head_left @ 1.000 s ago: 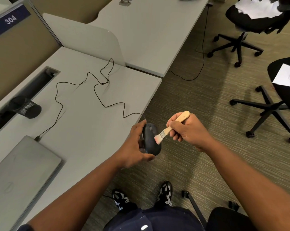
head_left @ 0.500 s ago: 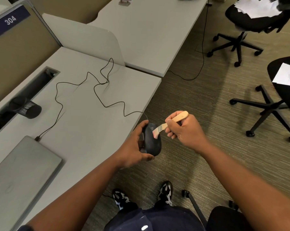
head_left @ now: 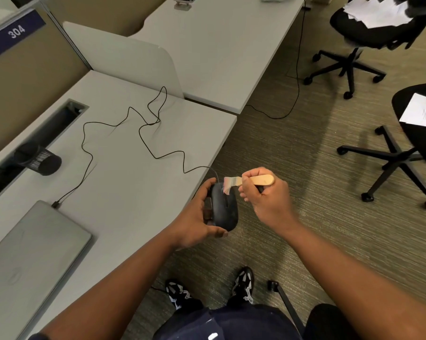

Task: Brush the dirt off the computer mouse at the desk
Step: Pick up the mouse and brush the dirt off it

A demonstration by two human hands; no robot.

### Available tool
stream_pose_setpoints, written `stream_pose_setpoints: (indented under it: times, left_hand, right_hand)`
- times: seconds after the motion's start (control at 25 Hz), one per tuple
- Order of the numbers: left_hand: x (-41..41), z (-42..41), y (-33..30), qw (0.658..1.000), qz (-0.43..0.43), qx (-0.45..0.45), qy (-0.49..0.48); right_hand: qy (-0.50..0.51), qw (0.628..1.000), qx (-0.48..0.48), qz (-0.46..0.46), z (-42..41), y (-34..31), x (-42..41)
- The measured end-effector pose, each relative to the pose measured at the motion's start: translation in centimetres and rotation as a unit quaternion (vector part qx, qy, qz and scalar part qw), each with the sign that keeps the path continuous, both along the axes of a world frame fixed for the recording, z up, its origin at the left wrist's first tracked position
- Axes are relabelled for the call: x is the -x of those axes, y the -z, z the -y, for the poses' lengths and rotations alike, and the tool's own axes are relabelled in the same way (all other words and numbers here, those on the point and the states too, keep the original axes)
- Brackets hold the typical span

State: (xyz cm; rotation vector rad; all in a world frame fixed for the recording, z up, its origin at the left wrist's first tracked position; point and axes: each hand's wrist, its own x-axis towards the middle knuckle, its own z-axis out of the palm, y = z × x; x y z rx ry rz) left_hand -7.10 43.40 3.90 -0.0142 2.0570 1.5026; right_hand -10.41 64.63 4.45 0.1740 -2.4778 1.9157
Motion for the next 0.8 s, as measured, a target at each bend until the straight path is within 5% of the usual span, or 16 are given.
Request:
stream_pose_setpoints:
  times: [0.8]
  left_hand:
    - [-0.1, -0.2, 0.8, 1.000, 0.012, -0.002, -0.018]
  right_hand:
    - [0.005, 0.994, -0.064, -0.089, 1.0, 2.6, -0.8]
